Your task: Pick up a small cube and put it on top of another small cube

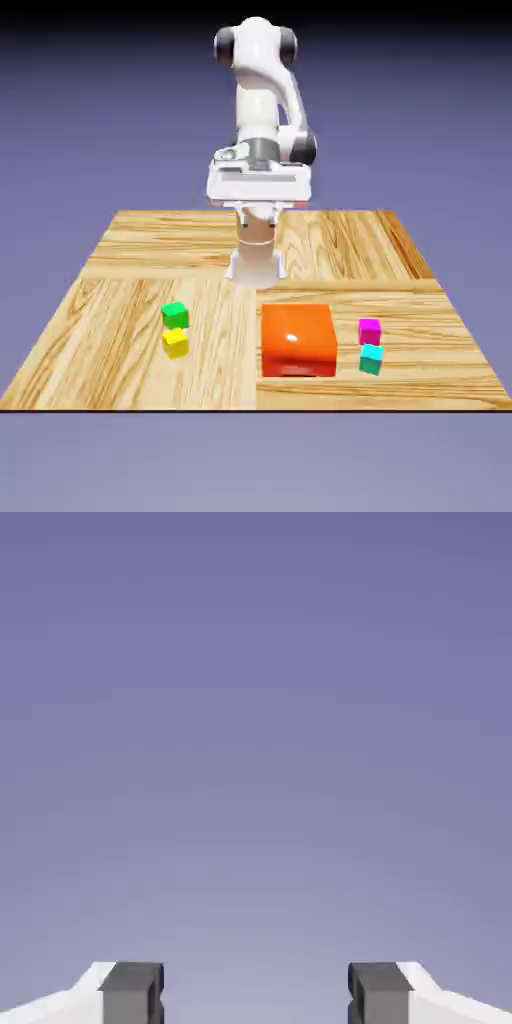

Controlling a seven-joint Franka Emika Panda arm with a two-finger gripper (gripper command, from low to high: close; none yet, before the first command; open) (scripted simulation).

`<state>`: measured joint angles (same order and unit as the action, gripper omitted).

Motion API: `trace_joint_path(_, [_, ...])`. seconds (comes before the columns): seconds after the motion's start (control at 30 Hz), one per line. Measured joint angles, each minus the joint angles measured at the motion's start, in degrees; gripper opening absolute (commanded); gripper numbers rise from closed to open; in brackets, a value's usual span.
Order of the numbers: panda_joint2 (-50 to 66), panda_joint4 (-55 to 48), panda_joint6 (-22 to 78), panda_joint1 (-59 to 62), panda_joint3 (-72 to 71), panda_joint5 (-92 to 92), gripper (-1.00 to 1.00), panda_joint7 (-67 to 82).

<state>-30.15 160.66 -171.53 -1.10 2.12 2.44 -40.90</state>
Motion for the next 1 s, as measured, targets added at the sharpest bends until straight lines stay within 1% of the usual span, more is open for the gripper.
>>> trace_joint_path(0.57, [35.30, -4.86, 34.93, -5.80, 29.89, 34.32, 0.00, 22.00])
trace_joint_path(0.63, [35.99, -4.96, 35.62, -5.98, 30.48, 34.99, 0.00, 22.43])
trace_joint_path(0.83, [48.44, -5.06, 22.91, -2.78, 30.57, 37.14, 0.00, 20.26])
trace_joint_path(0.87, [49.56, -5.07, 21.76, -2.50, 30.58, 37.33, -1.00, 20.07])
trace_joint_path(0.93, [49.56, -5.07, 21.77, -2.49, 30.57, 37.30, -1.00, 20.09])
trace_joint_path(1.0, [45.41, -5.03, 26.02, -3.56, 30.54, 36.54, -1.00, 20.85])
